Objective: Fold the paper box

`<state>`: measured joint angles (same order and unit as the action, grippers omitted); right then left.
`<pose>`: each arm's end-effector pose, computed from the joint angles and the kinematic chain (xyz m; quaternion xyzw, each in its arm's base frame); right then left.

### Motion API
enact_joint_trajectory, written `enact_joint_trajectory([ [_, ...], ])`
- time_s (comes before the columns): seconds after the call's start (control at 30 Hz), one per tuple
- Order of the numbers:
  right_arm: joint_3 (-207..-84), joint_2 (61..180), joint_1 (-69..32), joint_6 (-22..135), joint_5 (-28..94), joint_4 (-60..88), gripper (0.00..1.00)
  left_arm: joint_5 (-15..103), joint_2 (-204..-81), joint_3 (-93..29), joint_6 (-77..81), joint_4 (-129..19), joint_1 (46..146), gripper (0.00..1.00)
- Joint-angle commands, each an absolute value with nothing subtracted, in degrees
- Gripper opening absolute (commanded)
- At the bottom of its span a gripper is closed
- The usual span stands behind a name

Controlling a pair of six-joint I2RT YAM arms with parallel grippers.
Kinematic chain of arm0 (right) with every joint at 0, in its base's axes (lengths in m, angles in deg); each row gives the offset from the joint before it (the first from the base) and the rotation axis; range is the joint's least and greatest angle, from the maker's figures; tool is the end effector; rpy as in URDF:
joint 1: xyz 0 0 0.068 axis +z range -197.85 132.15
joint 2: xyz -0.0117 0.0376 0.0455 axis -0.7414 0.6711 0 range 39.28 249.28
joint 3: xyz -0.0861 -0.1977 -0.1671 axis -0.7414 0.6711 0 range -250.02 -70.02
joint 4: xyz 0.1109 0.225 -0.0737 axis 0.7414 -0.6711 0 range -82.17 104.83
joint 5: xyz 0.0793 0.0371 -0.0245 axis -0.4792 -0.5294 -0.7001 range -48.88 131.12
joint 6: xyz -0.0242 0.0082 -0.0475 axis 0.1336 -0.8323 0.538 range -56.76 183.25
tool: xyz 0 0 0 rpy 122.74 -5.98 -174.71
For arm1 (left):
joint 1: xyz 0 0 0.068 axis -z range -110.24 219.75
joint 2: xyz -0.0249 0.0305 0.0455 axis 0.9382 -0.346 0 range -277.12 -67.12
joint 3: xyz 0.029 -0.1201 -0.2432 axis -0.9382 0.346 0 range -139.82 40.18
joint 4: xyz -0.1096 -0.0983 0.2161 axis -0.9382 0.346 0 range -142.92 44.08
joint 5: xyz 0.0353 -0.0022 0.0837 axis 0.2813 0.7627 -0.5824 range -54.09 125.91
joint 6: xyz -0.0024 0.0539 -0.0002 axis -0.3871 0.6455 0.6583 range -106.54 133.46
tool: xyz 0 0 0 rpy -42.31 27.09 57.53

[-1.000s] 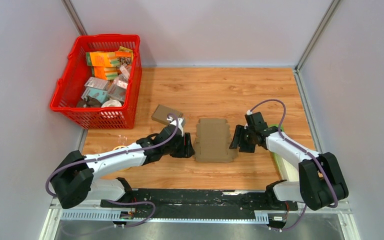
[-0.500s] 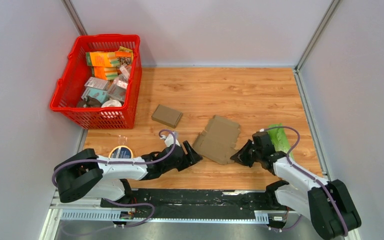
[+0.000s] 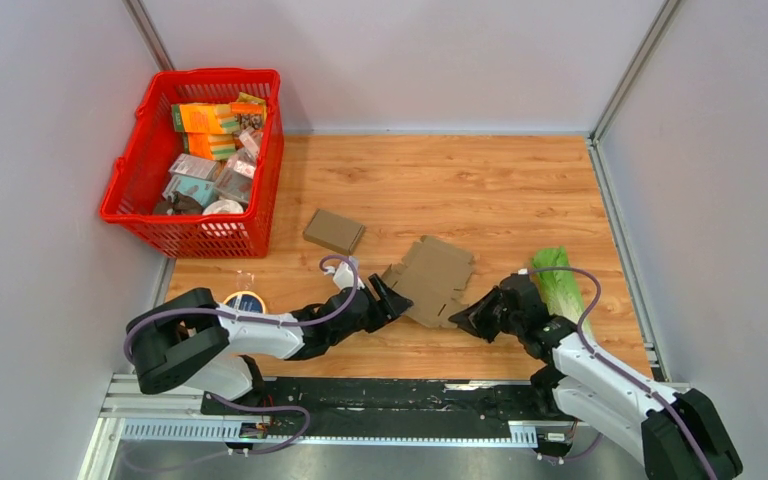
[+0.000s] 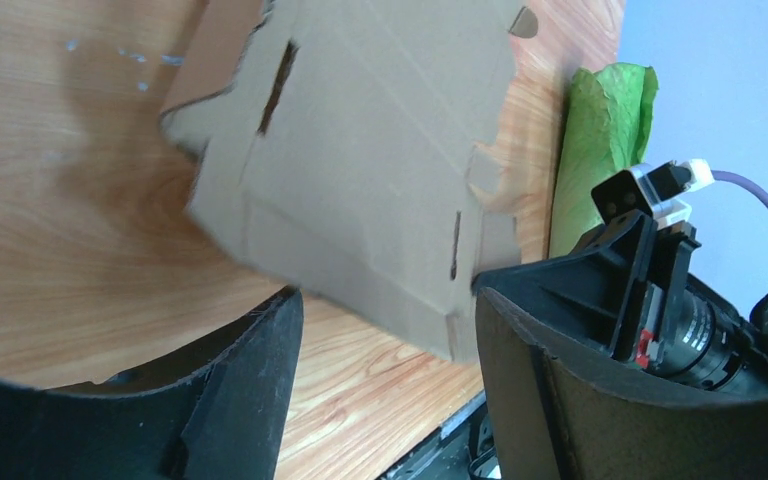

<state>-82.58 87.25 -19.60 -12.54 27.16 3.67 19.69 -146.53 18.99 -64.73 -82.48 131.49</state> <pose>0.1302 0.0797 0.1377 0.3305 0.8620 0.3590 0.1371 0.1255 -0.2122 0.1444 -0.1931 0.8324 -0.4328 0.2871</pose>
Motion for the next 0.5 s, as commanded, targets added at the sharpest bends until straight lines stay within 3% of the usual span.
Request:
enact_joint_trajectory([
  [0.0, -81.8, 86.8, -15.3, -17.3, 29.9, 6.6, 0.00, 19.6, -149.6, 17.3, -63.8, -89.0, 131.6, 0.69],
  [0.13, -81.8, 85.6, -12.0, -20.1, 32.0, 7.0, 0.00, 20.4, -152.5, 18.2, -64.8, -93.3, 131.4, 0.60],
  [0.27, -82.7, 83.8, -8.9, -20.2, 34.4, 5.9, 0.06, 21.7, -153.7, 19.3, -64.9, -96.3, 131.3, 0.36],
  [0.3, -83.1, 83.4, -8.9, -18.4, 34.1, 5.1, 0.13, 21.9, -153.3, 19.5, -63.4, -96.4, 131.3, 0.21],
  [0.33, -84.2, 83.1, -9.0, -12.0, 34.2, 4.3, 0.36, 22.3, -152.6, 19.7, -62.0, -95.8, 131.3, 0.13],
  [0.37, -87.8, 82.6, -9.3, -6.8, 34.3, 2.6, 0.52, 22.7, -149.8, 20.1, -60.6, -94.3, 131.0, 0.08],
  [0.4, -90.7, 81.4, -9.2, -1.9, 34.8, -2.6, 0.65, 23.3, -148.1, 20.4, -57.4, -89.6, 130.9, 0.06],
  [0.43, -93.0, 80.8, -9.1, 2.8, 35.1, -4.4, 0.87, 24.0, -146.1, 20.8, -55.0, -87.6, 130.6, 0.05],
  [0.47, -95.1, 80.4, -8.7, 14.5, 34.9, -5.7, 0.95, 25.5, -141.7, 20.9, -52.5, -82.3, 130.0, 0.05],
])
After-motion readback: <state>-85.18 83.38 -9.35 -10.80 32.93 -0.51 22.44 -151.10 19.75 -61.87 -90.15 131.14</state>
